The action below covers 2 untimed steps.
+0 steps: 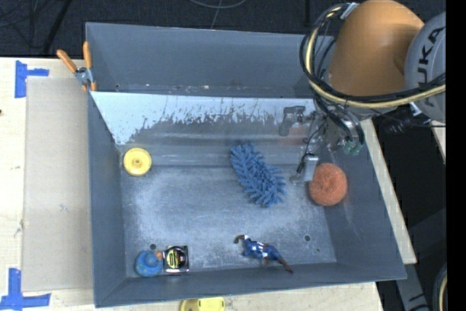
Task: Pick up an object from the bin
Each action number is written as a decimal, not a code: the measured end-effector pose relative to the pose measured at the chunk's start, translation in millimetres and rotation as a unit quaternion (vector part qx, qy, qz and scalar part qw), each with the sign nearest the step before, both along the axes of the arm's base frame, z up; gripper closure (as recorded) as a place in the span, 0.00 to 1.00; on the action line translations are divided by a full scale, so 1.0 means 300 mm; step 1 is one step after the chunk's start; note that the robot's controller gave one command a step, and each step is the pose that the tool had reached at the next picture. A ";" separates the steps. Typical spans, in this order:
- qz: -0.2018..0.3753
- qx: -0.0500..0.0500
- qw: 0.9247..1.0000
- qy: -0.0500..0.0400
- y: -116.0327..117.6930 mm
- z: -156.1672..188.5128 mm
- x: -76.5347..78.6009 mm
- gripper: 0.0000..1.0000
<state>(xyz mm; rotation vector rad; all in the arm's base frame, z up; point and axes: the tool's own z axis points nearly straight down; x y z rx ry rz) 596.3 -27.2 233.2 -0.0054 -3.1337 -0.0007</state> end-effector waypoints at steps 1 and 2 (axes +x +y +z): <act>0.000 0.000 1.000 -0.004 0.000 0.016 0.004 0.00; 0.027 0.000 1.000 -0.007 -0.038 -0.114 -0.096 0.00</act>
Offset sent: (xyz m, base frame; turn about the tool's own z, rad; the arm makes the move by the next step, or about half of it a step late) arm -0.0564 -0.0233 -0.0698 -0.0887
